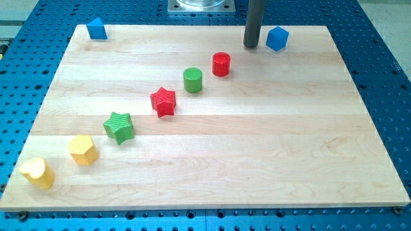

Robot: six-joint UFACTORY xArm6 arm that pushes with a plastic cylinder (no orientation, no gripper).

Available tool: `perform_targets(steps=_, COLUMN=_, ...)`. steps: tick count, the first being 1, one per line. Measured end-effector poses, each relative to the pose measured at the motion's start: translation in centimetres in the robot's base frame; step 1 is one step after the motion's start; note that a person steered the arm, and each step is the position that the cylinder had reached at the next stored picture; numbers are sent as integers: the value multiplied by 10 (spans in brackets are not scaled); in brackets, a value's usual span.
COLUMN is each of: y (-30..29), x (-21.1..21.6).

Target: Place the triangle in between red circle and blue cube

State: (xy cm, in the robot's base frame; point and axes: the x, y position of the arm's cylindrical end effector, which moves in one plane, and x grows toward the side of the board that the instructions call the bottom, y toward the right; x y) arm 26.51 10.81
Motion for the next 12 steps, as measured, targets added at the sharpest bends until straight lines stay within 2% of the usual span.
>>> perform_targets(steps=2, y=89, x=-16)
perform_targets(steps=3, y=1, x=-9)
perform_targets(steps=4, y=-153, x=-7)
perform_targets(steps=5, y=-322, x=24)
perform_targets(steps=6, y=-413, x=21)
perform_targets(steps=8, y=-384, x=-67)
perform_targets(steps=9, y=-300, x=-26)
perform_targets(steps=10, y=-206, x=40)
perform_targets(steps=11, y=-198, x=48)
perform_targets(steps=12, y=-277, x=31)
